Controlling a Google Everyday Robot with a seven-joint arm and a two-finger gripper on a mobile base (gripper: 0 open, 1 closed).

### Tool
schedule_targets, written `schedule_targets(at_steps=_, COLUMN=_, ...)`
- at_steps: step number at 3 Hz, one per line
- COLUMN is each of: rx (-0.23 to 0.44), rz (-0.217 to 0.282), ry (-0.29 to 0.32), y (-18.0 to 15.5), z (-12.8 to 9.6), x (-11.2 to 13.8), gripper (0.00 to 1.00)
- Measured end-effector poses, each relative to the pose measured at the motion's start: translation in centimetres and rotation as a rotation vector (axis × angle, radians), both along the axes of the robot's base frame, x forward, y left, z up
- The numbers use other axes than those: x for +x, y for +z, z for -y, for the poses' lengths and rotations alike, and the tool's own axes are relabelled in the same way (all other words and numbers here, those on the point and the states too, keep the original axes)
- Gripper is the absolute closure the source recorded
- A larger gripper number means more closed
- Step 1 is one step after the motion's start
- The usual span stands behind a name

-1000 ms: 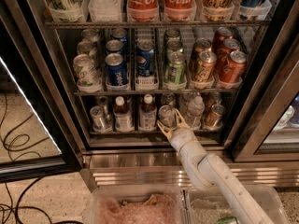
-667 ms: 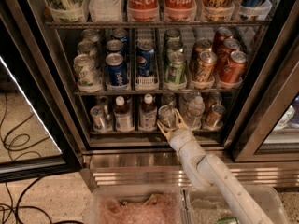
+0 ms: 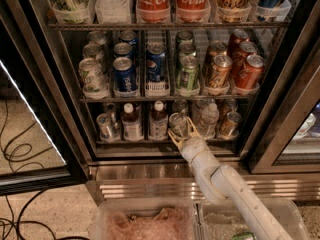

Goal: Pick 7up can from bottom shelf of fridge

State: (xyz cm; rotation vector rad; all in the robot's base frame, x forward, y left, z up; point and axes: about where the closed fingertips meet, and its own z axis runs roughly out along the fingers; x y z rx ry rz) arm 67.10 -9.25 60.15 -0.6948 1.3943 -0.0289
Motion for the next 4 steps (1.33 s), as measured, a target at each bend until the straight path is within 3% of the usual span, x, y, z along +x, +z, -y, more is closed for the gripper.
schedule_targets(at_steps=2, rx=0.037, rz=0.006, ry=0.018, y=0.3, z=-0.1, x=-0.1, gripper=1.00)
schedule_targets(at_steps=4, rx=0.153, rz=0.062, ry=0.033, y=2.7, z=-0.2, x=-0.8, gripper=1.00)
